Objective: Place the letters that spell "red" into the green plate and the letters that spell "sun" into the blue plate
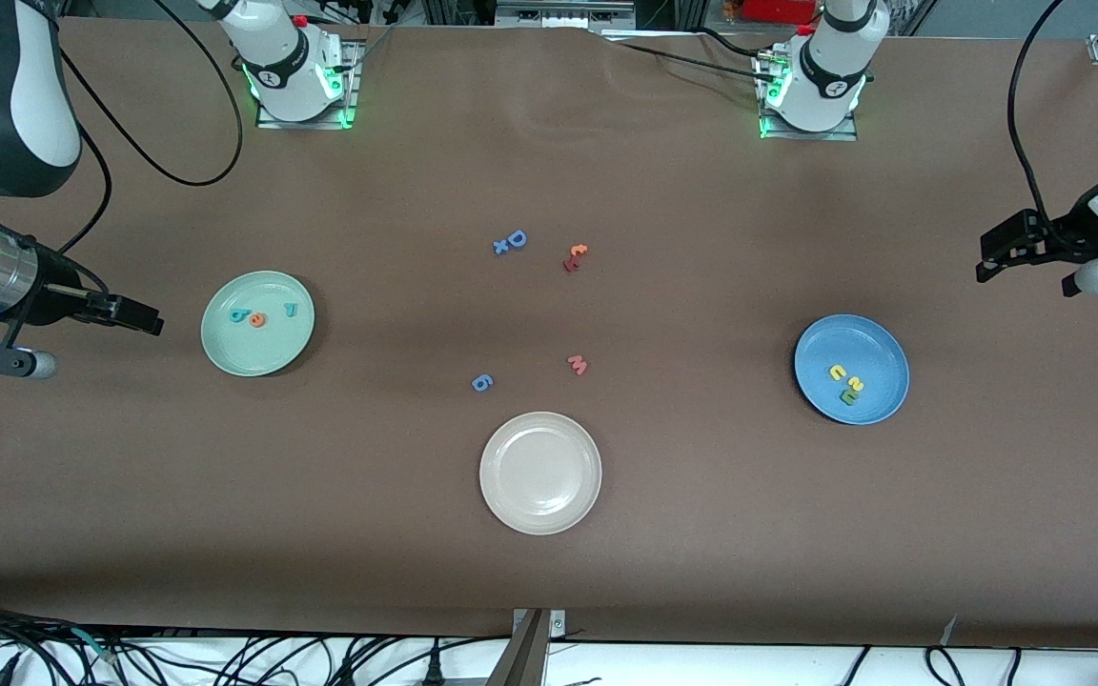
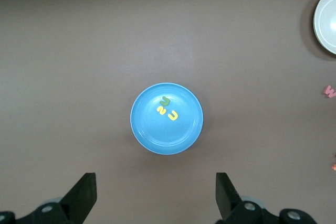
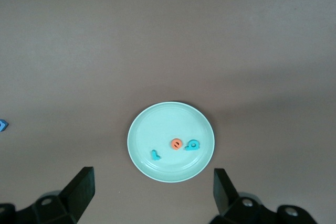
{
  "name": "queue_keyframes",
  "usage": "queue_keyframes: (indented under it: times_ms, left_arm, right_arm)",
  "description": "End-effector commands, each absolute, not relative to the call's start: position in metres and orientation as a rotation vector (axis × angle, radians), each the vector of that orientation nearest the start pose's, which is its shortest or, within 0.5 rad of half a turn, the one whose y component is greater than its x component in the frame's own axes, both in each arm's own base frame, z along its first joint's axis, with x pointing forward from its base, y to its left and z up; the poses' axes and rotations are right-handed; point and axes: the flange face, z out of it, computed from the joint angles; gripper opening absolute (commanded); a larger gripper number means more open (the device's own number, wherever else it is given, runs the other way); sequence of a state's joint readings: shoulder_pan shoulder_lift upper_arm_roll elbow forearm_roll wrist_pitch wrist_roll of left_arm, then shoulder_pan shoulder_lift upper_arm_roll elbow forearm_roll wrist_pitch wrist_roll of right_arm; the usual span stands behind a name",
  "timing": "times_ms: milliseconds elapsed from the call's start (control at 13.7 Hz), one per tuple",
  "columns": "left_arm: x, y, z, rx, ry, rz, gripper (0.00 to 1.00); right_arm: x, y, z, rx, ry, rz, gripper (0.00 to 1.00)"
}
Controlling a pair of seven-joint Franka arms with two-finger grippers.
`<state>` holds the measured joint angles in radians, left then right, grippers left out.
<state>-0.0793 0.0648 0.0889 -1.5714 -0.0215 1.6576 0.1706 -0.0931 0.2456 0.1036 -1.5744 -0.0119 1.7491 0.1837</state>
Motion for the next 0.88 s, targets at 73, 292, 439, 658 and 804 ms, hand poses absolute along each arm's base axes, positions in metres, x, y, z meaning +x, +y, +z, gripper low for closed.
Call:
queue_keyframes:
  times_ms: [73,292,439,658,804]
  left_arm:
    - [0.566,-0.002,0.6,-3.164,0.243,0.003,1.0]
    - [0.557,-0.004,0.6,-3.165,0.252,0.081,1.0]
    - [0.555,-0.003,0.599,-3.148,0.258,0.104,1.0]
    - [0.545,-0.002,0.596,-3.148,0.271,0.109,1.0]
    - [0.539,-0.01,0.595,-3.125,0.29,0.097,1.0]
  right_arm:
    - [0.625,0.0,0.494,-3.12,0.261,0.105,1.0]
    - [0.625,0.0,0.494,-3.122,0.261,0.103,1.0]
    - [0.625,0.0,0.494,-3.122,0.261,0.103,1.0]
    - [0.625,0.0,0.494,-3.12,0.261,0.105,1.0]
    - [0.625,0.0,0.494,-3.12,0.261,0.105,1.0]
